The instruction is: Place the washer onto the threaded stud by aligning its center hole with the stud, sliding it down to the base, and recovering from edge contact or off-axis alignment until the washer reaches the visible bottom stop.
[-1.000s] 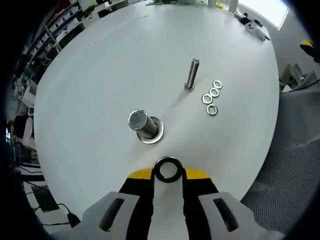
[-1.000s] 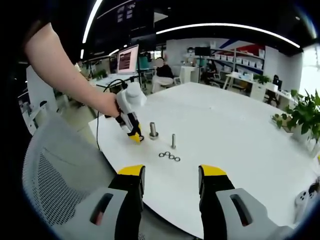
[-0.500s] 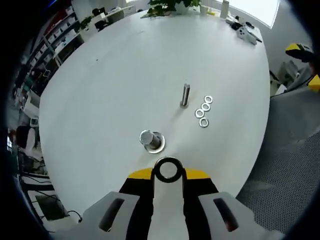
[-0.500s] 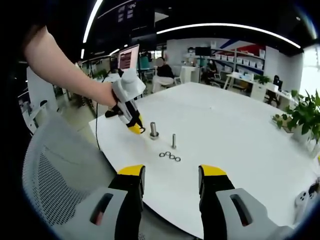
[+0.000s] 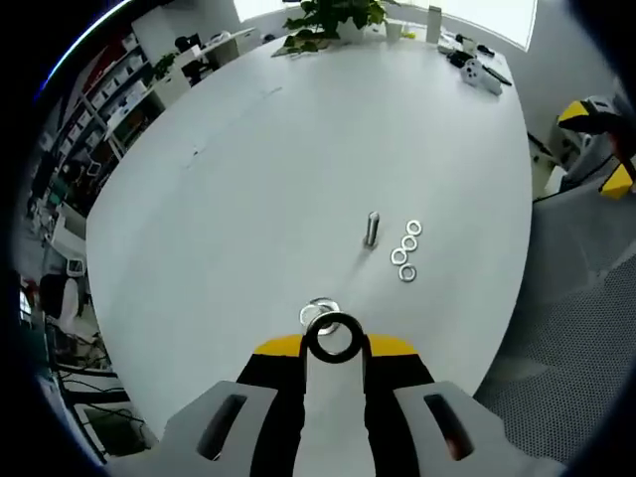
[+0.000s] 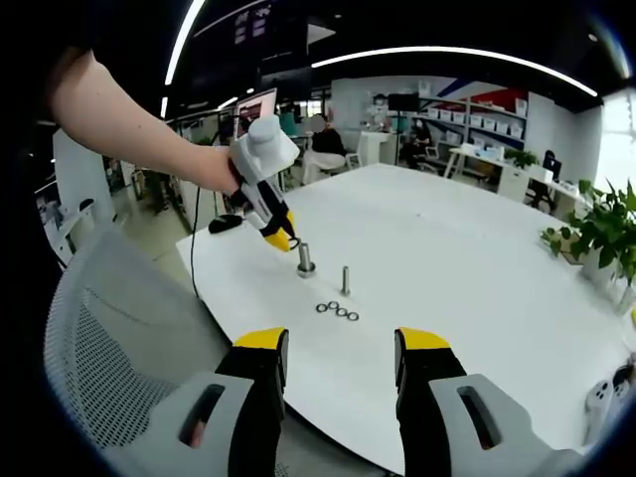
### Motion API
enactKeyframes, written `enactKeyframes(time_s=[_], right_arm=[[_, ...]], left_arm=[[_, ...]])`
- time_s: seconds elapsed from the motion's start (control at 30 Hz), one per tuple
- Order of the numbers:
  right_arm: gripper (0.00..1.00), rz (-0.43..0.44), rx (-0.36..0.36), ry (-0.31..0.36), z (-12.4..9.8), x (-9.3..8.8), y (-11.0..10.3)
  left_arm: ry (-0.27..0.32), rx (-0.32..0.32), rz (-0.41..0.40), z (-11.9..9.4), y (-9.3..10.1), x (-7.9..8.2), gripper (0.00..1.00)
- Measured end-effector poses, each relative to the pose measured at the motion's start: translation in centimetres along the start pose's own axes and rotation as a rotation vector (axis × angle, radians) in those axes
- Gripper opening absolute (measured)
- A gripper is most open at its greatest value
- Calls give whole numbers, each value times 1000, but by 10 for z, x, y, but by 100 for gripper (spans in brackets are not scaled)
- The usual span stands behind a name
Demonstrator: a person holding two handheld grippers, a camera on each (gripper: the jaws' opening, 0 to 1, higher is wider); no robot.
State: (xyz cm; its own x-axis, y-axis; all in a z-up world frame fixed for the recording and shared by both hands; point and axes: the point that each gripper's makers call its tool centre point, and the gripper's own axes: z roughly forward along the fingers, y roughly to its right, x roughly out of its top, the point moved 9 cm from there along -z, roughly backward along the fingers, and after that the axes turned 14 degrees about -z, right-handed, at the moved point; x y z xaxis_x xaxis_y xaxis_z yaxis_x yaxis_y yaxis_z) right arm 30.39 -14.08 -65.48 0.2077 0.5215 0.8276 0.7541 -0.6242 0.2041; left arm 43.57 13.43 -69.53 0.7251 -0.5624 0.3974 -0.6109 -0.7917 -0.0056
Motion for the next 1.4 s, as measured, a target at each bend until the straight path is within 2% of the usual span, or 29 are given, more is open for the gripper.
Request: enactKeyframes(time_s=[0.87, 1.4], right_arm=[[45, 10, -11, -12, 0, -2, 2], [45, 15, -17, -26, 1, -3, 3]], left_arm=[[-52, 12, 43, 27, -12, 10, 19], [-96, -4, 38, 49, -12, 4, 19]])
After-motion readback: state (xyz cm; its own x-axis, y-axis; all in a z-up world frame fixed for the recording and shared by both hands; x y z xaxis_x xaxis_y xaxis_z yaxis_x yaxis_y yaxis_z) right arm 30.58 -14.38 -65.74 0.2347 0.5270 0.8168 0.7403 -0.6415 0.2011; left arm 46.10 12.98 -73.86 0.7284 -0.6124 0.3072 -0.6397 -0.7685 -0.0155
